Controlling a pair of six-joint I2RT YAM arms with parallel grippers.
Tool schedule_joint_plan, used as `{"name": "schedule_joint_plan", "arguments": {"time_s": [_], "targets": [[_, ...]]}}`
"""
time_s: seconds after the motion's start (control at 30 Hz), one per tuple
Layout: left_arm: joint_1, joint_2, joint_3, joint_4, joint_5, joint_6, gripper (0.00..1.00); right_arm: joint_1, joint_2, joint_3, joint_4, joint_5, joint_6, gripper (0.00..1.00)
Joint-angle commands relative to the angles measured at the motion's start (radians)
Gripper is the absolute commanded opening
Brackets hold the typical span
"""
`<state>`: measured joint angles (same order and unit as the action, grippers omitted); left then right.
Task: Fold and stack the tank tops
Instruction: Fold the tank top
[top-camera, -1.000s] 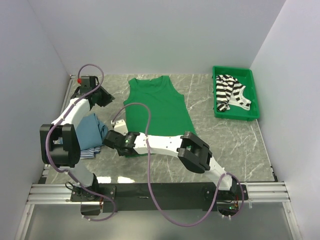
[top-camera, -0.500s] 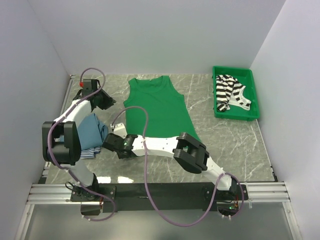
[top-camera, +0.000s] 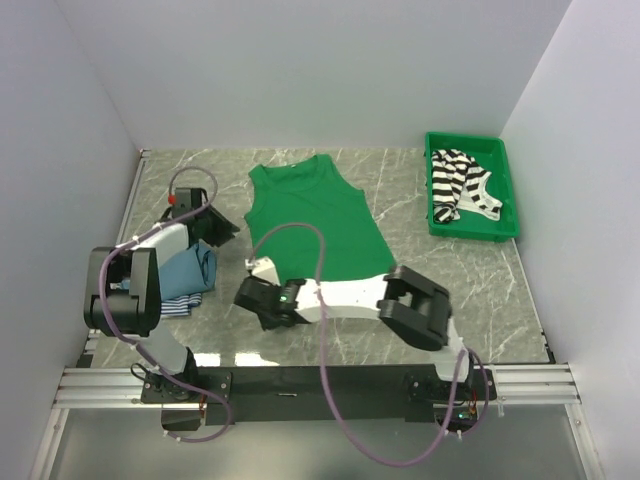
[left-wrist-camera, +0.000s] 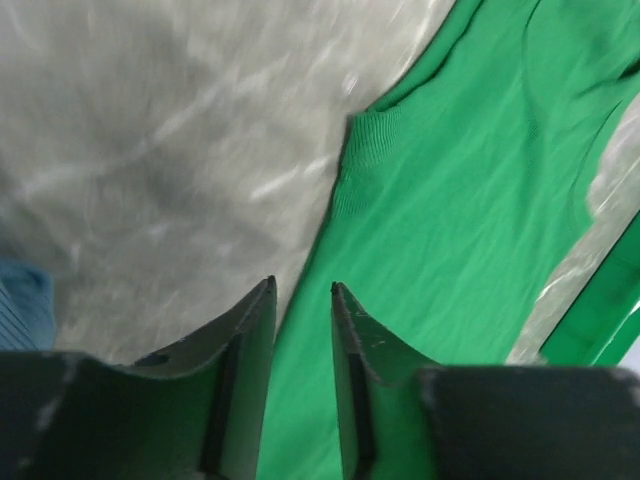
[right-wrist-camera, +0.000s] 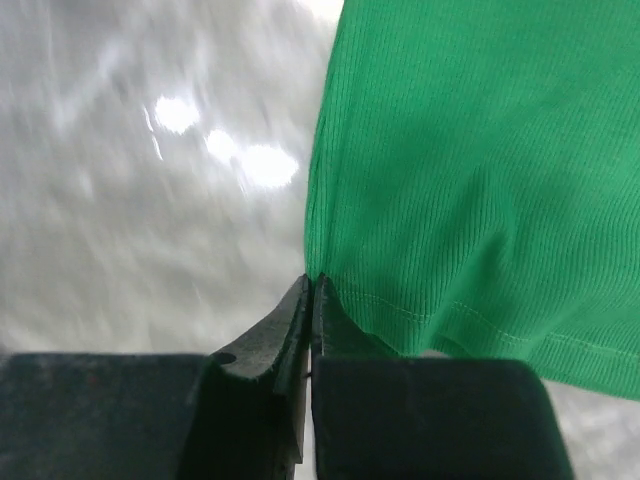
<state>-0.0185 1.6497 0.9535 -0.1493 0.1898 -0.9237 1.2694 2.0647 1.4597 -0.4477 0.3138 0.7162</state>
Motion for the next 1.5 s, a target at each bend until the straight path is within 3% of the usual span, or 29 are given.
{"name": "schedule_joint_plan", "arguments": {"time_s": [0.0,0.3,0.73,0.87,1.07,1.23,1.47], "targets": [[-0.027,-0.047,-0.065,0.141,0.048,-0.049,0.35,0.005,-0.158,-0.138,0.081,-0.087,-0.006,0.0],[-0.07,0.042,-0.096,0.22,0.031,-0.079,0.35,0.007,-0.291,-0.252,0.113,-0.119,0.028,0.0],[-0.123,0.157,0.045,0.094,-0.145,-0.024,0.32,0.007,-0.339,-0.269,0.106,-0.136,0.043,0.0],[-0.138,0.168,0.067,0.062,-0.18,-0.017,0.27,0.007,-0.353,-0.277,0.107,-0.137,0.04,0.0],[-0.143,0.15,0.097,-0.01,-0.248,-0.006,0.05,0.005,-0.347,-0.249,0.11,-0.174,0.031,0.0],[-0.133,0.104,0.172,-0.111,-0.389,0.022,0.01,0.01,-0.287,-0.188,0.151,-0.265,0.038,0.0],[-0.081,0.073,0.229,-0.18,-0.429,0.069,0.01,0.021,-0.164,-0.007,0.173,-0.369,0.048,0.0]]}}
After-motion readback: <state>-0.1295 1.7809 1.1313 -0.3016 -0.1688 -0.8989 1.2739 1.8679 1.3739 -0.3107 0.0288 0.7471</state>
